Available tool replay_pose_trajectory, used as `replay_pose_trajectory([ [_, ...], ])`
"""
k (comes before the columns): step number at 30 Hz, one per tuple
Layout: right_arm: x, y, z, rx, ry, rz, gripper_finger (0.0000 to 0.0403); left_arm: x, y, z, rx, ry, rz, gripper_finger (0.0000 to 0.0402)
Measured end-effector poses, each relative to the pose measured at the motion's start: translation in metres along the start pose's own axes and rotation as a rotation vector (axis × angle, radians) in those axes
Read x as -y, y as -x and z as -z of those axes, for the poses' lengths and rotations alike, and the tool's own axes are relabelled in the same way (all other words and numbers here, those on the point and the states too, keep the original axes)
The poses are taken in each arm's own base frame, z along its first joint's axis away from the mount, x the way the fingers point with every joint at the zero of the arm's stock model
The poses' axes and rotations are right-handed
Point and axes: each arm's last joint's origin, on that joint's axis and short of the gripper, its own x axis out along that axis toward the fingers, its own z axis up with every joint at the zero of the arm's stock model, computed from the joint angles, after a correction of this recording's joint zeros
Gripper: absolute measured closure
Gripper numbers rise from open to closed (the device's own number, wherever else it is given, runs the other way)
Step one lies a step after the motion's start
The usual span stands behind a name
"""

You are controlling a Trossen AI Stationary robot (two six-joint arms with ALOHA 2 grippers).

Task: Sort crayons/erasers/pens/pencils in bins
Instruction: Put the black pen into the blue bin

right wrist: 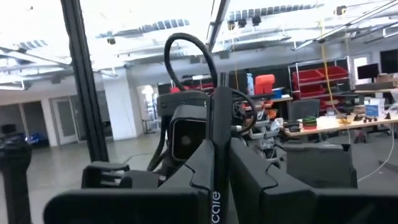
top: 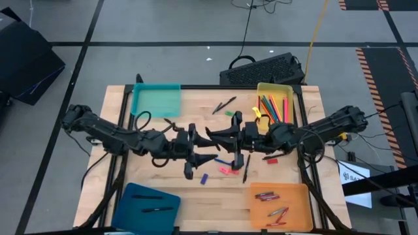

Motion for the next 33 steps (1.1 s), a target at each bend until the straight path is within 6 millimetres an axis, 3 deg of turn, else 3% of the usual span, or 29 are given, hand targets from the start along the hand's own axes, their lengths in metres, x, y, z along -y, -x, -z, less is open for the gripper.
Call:
replay_pose_trajectory([
  [4, 0.001, 0.002, 0.006, 0.006, -0.006, 0.010, 0.0379, -0.011, -0.003, -0.007, 0.041, 0.027, -0.012, 0.0248],
  [10, 0.002, 0.002, 0.006, 0.015, -0.004, 0.034, 0.0379, -0.021, -0.007, -0.005, 0.026, 0.036, -0.024, 0.0371],
  [15, 0.002, 0.002, 0.008, 0.001, 0.037, 0.027, 0.0356, -0.019, -0.004, -0.002, -0.029, 0.032, -0.045, 0.0370],
  [21, 0.000, 0.006, 0.001, 0.017, 0.050, 0.014, 0.0269, -0.019, 0.016, -0.009, -0.206, -0.019, -0.101, 0.0370],
  [26, -0.010, 0.023, -0.012, -0.049, 0.122, -0.030, 0.0203, -0.007, 0.044, -0.029, -0.554, -0.098, -0.150, 0.0370],
  [33, -0.014, 0.055, -0.012, -0.319, 0.195, 0.009, 0.0173, 0.023, 0.085, -0.022, -0.977, -0.057, -0.097, 0.0370],
])
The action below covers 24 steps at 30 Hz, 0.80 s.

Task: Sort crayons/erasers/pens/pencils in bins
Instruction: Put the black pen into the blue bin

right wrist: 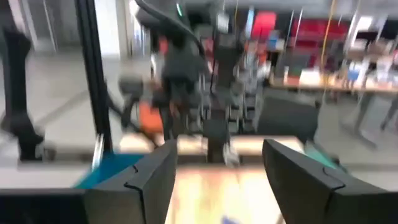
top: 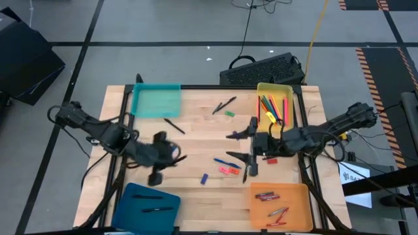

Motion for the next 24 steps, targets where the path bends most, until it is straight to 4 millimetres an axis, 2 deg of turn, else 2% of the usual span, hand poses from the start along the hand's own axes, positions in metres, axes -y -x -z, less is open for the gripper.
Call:
replay_pose_trajectory([
  [3, -0.006, 0.006, 0.007, -0.140, 0.001, -0.020, 0.0173, 0.012, 0.001, 0.019, -0.121, 0.048, 0.013, 0.0370],
  [6, -0.021, -0.004, 0.009, -0.279, 0.016, -0.032, 0.0175, 0.021, -0.004, 0.040, -0.228, 0.057, 0.015, 0.0370],
  [12, -0.060, -0.049, 0.003, -0.438, 0.033, -0.020, 0.0176, 0.030, -0.016, 0.092, -0.467, -0.023, -0.066, 0.0370],
  [17, -0.078, -0.082, 0.011, -0.456, 0.032, 0.002, 0.0177, 0.037, -0.027, 0.129, -0.547, -0.109, -0.085, 0.0367],
  [24, -0.082, -0.099, 0.047, -0.576, -0.012, 0.111, 0.0177, 0.042, -0.058, 0.147, -0.527, -0.070, -0.050, 0.0367],
])
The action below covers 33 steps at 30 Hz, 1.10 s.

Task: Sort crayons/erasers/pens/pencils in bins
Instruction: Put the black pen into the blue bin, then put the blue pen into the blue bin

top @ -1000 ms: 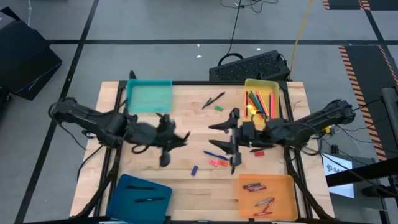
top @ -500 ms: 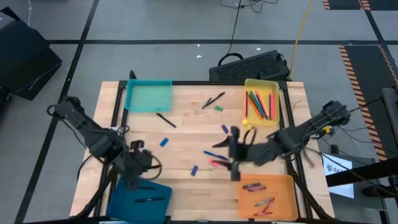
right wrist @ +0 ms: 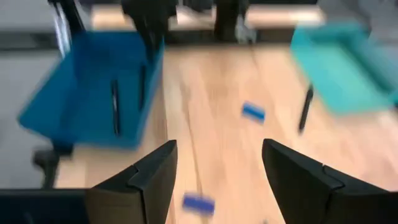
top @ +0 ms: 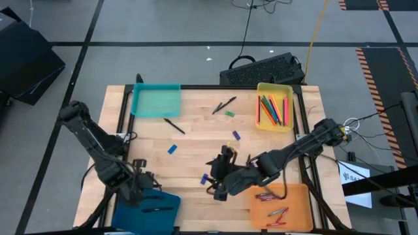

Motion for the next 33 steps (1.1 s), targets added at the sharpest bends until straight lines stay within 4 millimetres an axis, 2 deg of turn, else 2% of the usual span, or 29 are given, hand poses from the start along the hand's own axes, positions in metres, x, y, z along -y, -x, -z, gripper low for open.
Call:
replay_pose_trajectory([
  [3, -0.001, -0.017, 0.010, -0.096, -0.011, -0.047, 0.0177, 0.008, -0.016, -0.005, 0.004, -0.044, 0.011, 0.0367],
  [6, -0.002, -0.034, 0.015, -0.145, -0.015, -0.100, 0.0177, 0.027, -0.031, -0.007, -0.010, -0.156, 0.075, 0.0367],
  [11, 0.003, -0.048, 0.030, -0.261, 0.051, -0.059, 0.0177, 0.051, -0.052, -0.001, -0.056, -0.243, 0.134, 0.0367],
  [16, 0.027, -0.064, 0.057, -0.469, 0.076, 0.064, 0.0177, 0.062, -0.075, -0.002, -0.120, -0.212, 0.152, 0.0363],
  [20, 0.050, -0.076, 0.080, -0.597, 0.005, 0.118, 0.0177, 0.065, -0.087, -0.002, -0.146, -0.184, 0.140, 0.0330],
  [26, 0.068, -0.083, 0.105, -0.758, -0.195, 0.136, 0.0177, 0.065, -0.082, -0.001, -0.145, -0.121, 0.153, 0.0246],
  [29, 0.079, -0.079, 0.110, -0.838, -0.438, 0.288, 0.0177, 0.061, -0.069, 0.001, -0.166, -0.044, 0.170, 0.0215],
  [33, 0.096, -0.076, 0.113, -0.968, -0.788, 0.443, 0.0177, 0.051, -0.036, 0.004, -0.099, 0.029, 0.212, 0.0207],
])
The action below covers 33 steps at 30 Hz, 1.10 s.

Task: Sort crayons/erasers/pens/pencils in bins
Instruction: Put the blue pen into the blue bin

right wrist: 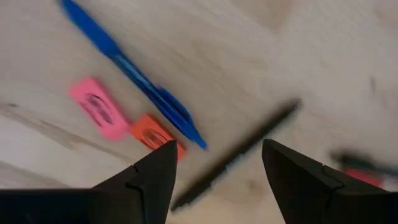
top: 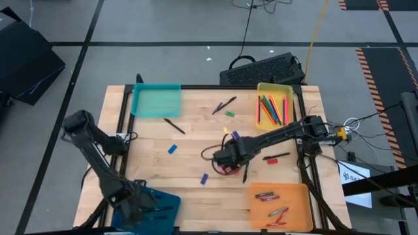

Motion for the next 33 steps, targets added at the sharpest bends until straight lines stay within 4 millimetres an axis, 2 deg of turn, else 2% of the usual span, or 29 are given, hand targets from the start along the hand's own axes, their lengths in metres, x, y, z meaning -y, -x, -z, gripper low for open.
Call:
replay_pose_trajectory([
  [2, 0.002, 0.000, -0.006, -0.046, 0.014, -0.019, 0.0177, -0.003, 0.021, 0.003, 0.079, 0.011, 0.022, 0.0211],
  [7, -0.014, 0.001, -0.016, 0.099, 0.354, -0.170, 0.0177, -0.015, 0.067, 0.009, 0.369, 0.030, 0.025, 0.0229],
  [10, -0.023, -0.004, -0.017, 0.191, 0.546, -0.241, 0.0179, -0.023, 0.088, 0.013, 0.507, 0.051, 0.022, 0.0238],
  [13, -0.018, -0.017, -0.018, 0.214, 0.619, -0.208, 0.0191, -0.028, 0.101, 0.016, 0.569, 0.069, 0.040, 0.0245],
  [19, -0.006, -0.046, -0.017, 0.194, 0.740, -0.173, 0.0227, -0.031, 0.109, 0.019, 0.609, 0.101, 0.060, 0.0249],
  [23, -0.013, -0.053, -0.016, 0.226, 0.770, -0.302, 0.0249, -0.030, 0.110, 0.016, 0.677, 0.130, 0.048, 0.0250],
  [28, -0.011, -0.063, -0.013, 0.264, 0.776, -0.337, 0.0270, -0.026, 0.113, 0.009, 0.845, 0.134, -0.001, 0.0250],
  [30, -0.008, -0.067, -0.012, 0.271, 0.831, -0.326, 0.0278, -0.026, 0.112, 0.006, 0.872, 0.127, -0.029, 0.0250],
  [33, -0.005, -0.074, -0.008, 0.294, 1.015, -0.294, 0.0295, -0.027, 0.109, 0.001, 0.900, 0.144, -0.078, 0.0250],
])
